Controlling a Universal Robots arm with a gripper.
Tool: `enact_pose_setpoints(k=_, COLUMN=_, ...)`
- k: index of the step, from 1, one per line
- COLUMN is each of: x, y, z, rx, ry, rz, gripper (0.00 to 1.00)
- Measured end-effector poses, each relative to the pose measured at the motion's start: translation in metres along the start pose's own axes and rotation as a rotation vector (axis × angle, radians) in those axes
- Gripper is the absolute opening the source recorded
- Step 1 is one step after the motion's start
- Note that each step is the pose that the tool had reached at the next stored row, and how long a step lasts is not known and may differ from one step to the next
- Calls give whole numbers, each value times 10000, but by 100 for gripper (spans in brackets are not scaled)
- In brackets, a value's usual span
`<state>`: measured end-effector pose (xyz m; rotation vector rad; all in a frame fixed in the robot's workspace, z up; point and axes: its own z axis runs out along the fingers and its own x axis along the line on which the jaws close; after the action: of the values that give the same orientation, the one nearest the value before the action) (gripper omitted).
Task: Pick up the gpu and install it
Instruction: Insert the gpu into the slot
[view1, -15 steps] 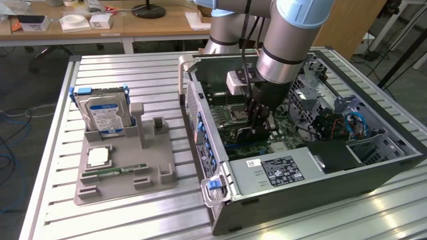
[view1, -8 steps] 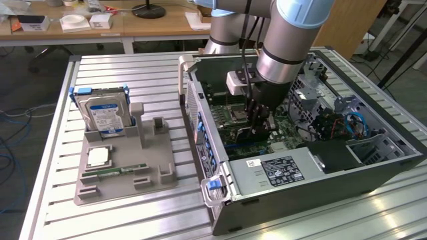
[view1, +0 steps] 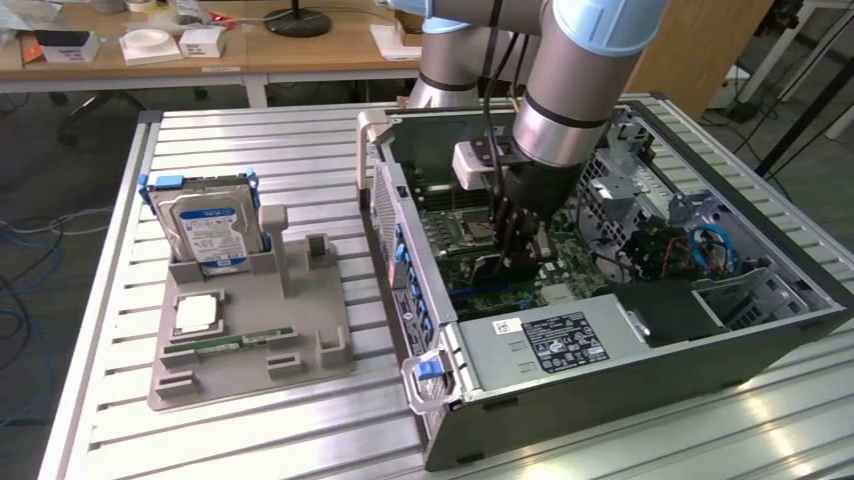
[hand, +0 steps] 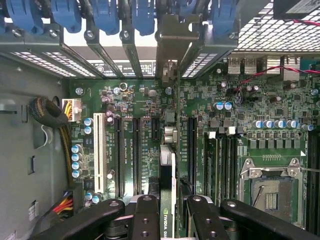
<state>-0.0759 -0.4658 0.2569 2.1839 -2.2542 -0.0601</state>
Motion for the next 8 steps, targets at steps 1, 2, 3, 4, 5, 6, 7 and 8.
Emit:
enact_pose_setpoints(k=1, x=-7, y=1, z=0, rx=0, ry=0, rz=1, gripper=26)
enact_pose_setpoints(k=2, x=-18, y=1, z=1, rx=0, ry=1, rz=0, gripper=26)
enact_pose_setpoints(k=3, x=-30, y=0, z=1, rx=-1, ry=4, rz=-1, gripper=26)
enact_pose_setpoints(k=4, x=-43, y=1, z=2, rx=0, ry=6, rz=-1, gripper=26)
enact_pose_setpoints(k=5, x=-48, y=1, z=1, rx=0, ry=7, rz=-1, gripper=26)
enact_pose_setpoints(k=6, x=-48, y=0, z=2, rx=0, ry=8, rz=-2, gripper=26)
enact_pose_setpoints(k=7, x=-48, y=0, z=1, rx=0, ry=8, rz=-2, gripper=26)
enact_pose_setpoints(k=8, x=-48, y=0, z=2, rx=1, ry=8, rz=-2, gripper=26)
